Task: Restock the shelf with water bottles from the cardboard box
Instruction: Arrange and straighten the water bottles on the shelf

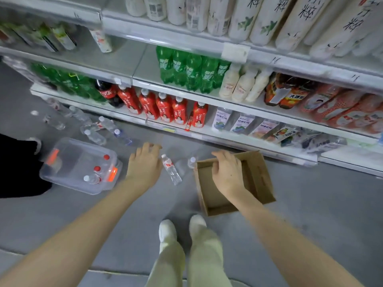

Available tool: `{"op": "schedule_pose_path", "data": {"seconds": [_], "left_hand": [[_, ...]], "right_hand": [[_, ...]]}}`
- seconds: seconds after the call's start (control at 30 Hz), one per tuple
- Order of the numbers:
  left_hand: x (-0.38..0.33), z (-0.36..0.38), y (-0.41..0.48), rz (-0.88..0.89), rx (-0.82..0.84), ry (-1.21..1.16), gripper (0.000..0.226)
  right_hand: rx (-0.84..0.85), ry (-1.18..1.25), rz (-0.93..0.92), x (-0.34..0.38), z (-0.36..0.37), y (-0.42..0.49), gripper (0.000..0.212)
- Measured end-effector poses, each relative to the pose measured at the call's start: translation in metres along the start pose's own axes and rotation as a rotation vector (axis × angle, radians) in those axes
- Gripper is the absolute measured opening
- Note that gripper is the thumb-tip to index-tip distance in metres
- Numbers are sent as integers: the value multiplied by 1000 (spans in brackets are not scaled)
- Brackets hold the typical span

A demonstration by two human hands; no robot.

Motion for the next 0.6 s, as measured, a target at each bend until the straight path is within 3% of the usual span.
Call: {"op": "schedule_pose_path", "data": {"seconds": [0.2,0.6], "left_hand": [[21,87,45,-16,42,18,41],[50,318,166,27,-3,4,41]], "right_hand": [[-7,13,-1,-34,77,30,33],[83,-32,-33,-126,299,141,34]]}}
Point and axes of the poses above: each hand's wrist, its own y-axis towards the middle knuckle, its own z-axis out of the palm, x = y × z, the point moved 8 cm from there along y, towards the middle knuckle, and after that the axes turned 12 degrees about -z, right-handed, at the moved point
